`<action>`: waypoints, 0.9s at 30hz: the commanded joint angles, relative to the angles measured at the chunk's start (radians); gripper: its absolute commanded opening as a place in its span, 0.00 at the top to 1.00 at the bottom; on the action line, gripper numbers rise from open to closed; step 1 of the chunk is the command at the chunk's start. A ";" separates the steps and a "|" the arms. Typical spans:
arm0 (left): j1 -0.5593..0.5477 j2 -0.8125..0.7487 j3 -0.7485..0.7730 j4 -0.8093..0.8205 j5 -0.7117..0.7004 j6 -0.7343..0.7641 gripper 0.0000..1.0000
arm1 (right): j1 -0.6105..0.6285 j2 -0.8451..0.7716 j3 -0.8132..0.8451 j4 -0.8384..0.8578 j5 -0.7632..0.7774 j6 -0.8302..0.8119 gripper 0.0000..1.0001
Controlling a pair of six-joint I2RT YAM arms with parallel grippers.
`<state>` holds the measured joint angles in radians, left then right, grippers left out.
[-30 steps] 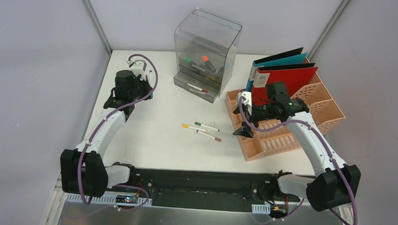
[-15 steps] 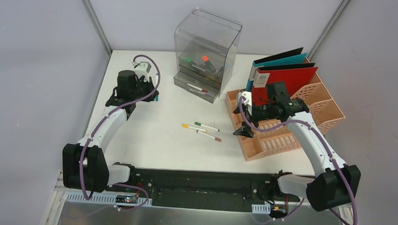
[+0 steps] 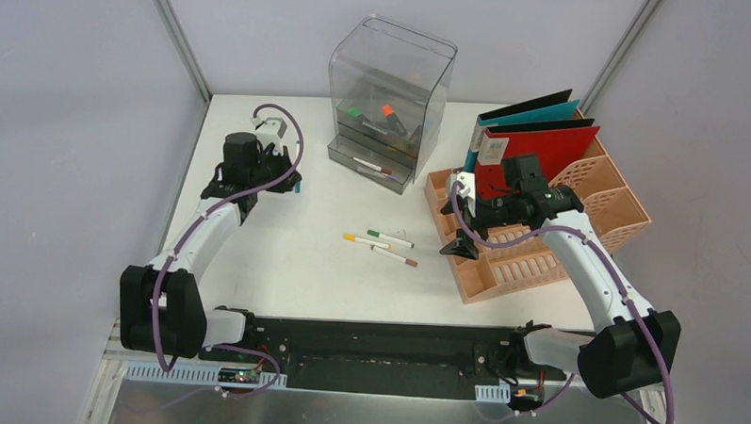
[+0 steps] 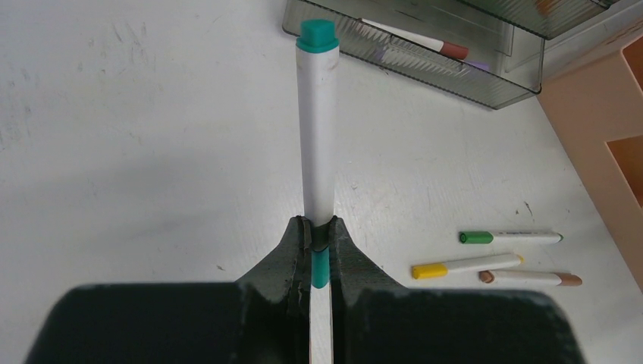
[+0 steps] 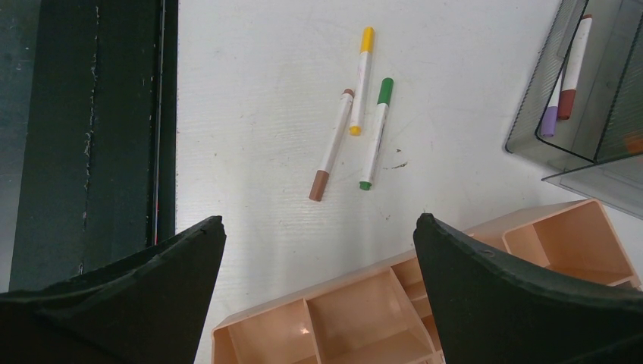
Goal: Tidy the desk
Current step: Place the stationery in the drawer.
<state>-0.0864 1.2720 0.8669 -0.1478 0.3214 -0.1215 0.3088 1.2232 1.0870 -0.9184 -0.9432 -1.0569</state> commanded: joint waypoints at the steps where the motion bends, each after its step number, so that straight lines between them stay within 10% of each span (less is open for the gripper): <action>1: -0.010 0.009 0.040 0.028 0.025 -0.016 1.00 | -0.007 -0.018 0.031 0.016 -0.030 -0.023 0.01; 17: -0.007 0.039 0.052 0.039 0.050 -0.076 1.00 | -0.010 -0.016 0.030 0.015 -0.030 -0.023 0.01; 27: 0.010 0.161 0.017 0.320 0.224 -0.705 1.00 | -0.011 -0.013 0.030 0.016 -0.022 -0.025 0.01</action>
<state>-0.0834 1.3937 0.8822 -0.0307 0.4675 -0.4931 0.3042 1.2232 1.0870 -0.9184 -0.9432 -1.0569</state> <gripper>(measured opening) 0.043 0.990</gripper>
